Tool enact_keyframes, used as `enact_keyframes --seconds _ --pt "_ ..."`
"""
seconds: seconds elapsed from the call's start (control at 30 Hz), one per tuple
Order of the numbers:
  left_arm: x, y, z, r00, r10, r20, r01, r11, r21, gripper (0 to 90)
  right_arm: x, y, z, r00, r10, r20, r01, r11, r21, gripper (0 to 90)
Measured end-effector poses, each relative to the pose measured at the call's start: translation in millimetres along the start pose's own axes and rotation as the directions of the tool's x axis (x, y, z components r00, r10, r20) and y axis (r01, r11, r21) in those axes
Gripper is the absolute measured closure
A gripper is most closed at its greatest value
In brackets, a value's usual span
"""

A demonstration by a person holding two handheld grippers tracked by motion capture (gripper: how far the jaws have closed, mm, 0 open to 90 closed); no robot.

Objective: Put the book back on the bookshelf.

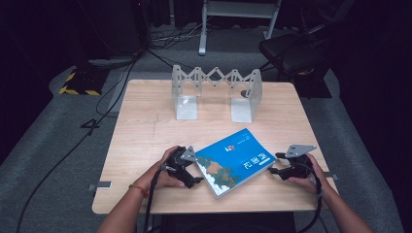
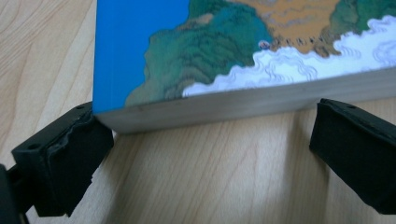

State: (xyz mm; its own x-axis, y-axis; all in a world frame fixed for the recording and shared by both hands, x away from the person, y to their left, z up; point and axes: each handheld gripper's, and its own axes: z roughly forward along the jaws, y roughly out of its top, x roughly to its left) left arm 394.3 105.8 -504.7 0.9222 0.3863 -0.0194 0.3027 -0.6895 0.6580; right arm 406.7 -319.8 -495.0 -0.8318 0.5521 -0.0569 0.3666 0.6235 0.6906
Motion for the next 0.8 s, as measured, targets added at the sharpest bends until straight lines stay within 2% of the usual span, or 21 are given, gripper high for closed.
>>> enact_keyframes --seconds 0.23,0.27,0.3,0.33,0.37,0.43,0.5,0.6,0.63,0.7,0.73,0.8 --pt "-4.5 2.8 -0.3 0.9999 -0.008 0.007 0.008 0.9997 0.022 0.4 -13.3 8.6 9.4 0.9974 0.060 0.039 -0.060 0.998 0.010 23.0" --pt "-4.8 4.6 -1.9 0.9979 -0.041 0.050 0.040 0.9989 0.025 0.4 -15.6 9.5 11.1 0.9966 0.069 0.045 -0.070 0.998 0.004 23.8" --pt "-4.8 4.6 -1.9 0.9979 -0.041 0.050 0.040 0.9989 0.025 0.4 -15.6 9.5 11.1 0.9966 0.069 0.045 -0.070 0.998 0.004 23.8" --pt "-3.6 4.6 -2.6 0.9949 -0.059 0.082 0.058 0.9982 0.014 0.4 -18.3 10.7 12.8 0.9951 0.085 0.050 -0.085 0.996 0.001 23.9" --pt "-3.5 3.7 -3.8 0.9940 -0.059 0.092 0.059 0.9982 0.005 2.6 -21.1 11.8 15.2 0.9933 0.097 0.062 -0.097 0.995 -0.009 24.6" --pt "-4.9 3.3 -3.8 0.9954 -0.047 0.083 0.047 0.9989 0.004 4.1 -22.4 12.5 16.4 0.9922 0.107 0.065 -0.106 0.994 -0.011 24.6" --pt "-6.9 3.9 -4.0 0.9942 -0.057 0.091 0.057 0.9984 0.006 3.9 -25.8 15.1 18.5 0.9915 0.113 0.064 -0.113 0.994 -0.007 24.5" --pt "-11.2 5.1 -4.3 0.9903 -0.054 0.128 0.053 0.9985 0.012 4.0 -30.2 21.2 22.2 0.9885 0.124 0.086 -0.124 0.992 -0.005 24.5" --pt "-11.2 5.1 -4.3 0.9903 -0.054 0.128 0.053 0.9985 0.012 4.1 -33.9 22.1 24.7 0.9852 0.147 0.088 -0.146 0.989 -0.016 25.2" --pt "-18.4 6.2 -3.1 0.9886 -0.031 0.147 0.030 0.9995 0.013 4.4 -42.2 23.3 30.1 0.9731 0.220 0.068 -0.218 0.975 -0.041 25.4" --pt "-18.4 6.2 -3.1 0.9886 -0.031 0.147 0.030 0.9995 0.013 4.4 -45.4 24.7 31.9 0.9695 0.236 0.066 -0.233 0.971 -0.049 26.2" --pt "-24.0 7.0 -2.0 0.9879 -0.023 0.153 0.021 0.9997 0.014 4.4 -47.2 25.7 33.4 0.9687 0.238 0.070 -0.235 0.970 -0.056 27.5"
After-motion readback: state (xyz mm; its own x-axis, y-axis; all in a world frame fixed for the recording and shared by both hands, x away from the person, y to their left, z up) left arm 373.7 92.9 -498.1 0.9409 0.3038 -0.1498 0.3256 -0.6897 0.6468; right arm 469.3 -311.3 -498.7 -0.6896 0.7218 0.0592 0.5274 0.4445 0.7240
